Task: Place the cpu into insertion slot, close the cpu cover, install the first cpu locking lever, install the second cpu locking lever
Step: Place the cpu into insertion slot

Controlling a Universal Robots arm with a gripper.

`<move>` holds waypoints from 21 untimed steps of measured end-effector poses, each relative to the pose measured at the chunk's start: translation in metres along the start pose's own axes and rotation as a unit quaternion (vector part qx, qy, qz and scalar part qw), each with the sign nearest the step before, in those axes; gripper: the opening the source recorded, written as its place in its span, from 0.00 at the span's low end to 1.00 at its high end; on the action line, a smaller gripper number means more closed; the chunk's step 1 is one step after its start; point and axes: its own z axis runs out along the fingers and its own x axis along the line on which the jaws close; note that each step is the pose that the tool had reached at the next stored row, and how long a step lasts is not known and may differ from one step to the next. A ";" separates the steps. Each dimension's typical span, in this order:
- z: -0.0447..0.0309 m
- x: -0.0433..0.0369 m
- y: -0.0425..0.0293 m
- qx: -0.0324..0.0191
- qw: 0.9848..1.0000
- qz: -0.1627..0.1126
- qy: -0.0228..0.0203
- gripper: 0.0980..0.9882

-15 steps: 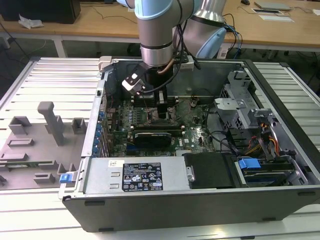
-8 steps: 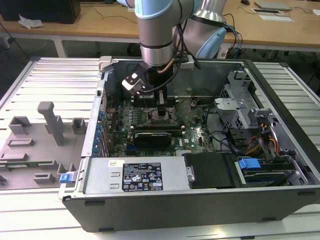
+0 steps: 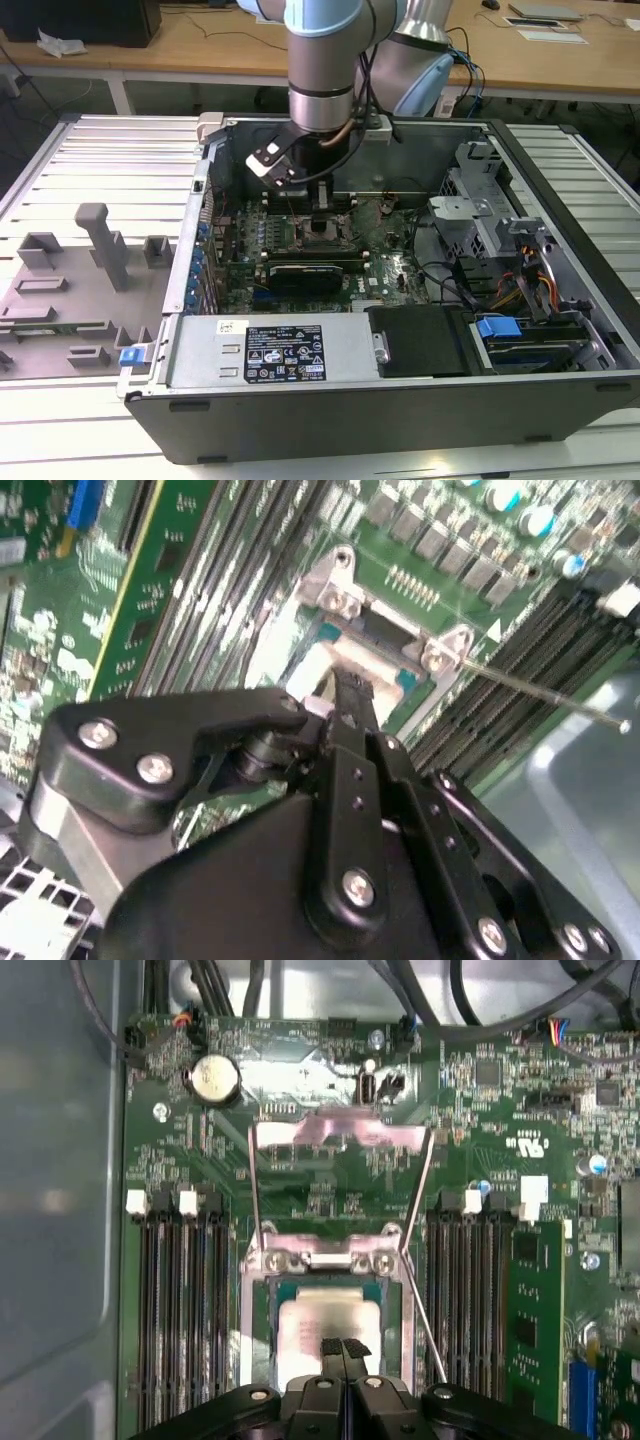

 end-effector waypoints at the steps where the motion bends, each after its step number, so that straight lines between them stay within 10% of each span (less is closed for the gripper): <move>1: 0.0000 0.0000 0.0023 0.000 1.000 0.000 0.000 0.01; 4: -0.0043 -0.0003 0.0046 0.000 1.000 0.000 0.000 0.01; 11: -0.0410 -0.0022 0.0064 0.000 1.000 0.000 0.000 0.01; 21: -0.0448 -0.0024 0.0066 0.000 1.000 0.000 0.000 0.01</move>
